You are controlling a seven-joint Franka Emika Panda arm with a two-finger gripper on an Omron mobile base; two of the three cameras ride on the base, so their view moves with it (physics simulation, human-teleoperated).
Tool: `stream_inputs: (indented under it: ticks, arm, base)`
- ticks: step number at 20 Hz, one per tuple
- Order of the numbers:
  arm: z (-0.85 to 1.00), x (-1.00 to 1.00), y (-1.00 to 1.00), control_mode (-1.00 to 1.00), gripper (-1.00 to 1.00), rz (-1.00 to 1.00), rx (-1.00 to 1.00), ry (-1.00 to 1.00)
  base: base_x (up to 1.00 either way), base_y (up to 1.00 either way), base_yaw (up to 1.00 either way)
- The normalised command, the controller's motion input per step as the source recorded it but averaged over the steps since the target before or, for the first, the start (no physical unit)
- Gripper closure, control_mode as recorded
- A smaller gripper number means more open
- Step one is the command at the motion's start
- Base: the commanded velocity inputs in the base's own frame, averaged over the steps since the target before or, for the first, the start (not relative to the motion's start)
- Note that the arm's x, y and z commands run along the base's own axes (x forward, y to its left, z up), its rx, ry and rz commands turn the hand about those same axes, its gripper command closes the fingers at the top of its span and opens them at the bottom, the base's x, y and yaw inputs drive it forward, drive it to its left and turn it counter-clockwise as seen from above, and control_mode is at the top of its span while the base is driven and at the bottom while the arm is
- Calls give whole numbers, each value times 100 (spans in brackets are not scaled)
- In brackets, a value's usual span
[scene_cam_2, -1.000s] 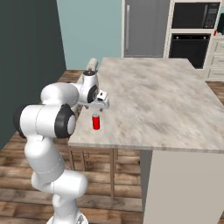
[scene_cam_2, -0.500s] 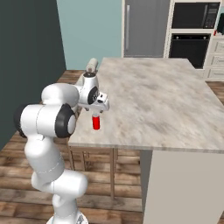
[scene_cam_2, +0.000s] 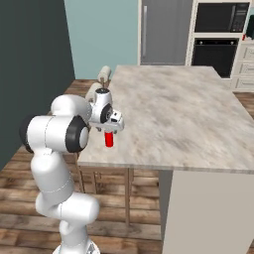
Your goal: Four empty soda cans are scattered around the kitchen. Gather all the cans and cluster them next to the stove for recycling.
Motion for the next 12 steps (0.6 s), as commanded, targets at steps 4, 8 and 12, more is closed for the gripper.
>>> stream_inputs:
  ticks: [4, 8, 12]
  arm:
    - [-5, 13, 0, -100, -100, 0, 0, 0]
    - [-2, 24, 0, -100, -100, 0, 0, 3]
    - [-10, 19, 0, -100, -100, 0, 0, 6]
  base:
    - [0, 0, 0]
    - [0, 0, 0]
    - [0, 0, 0]
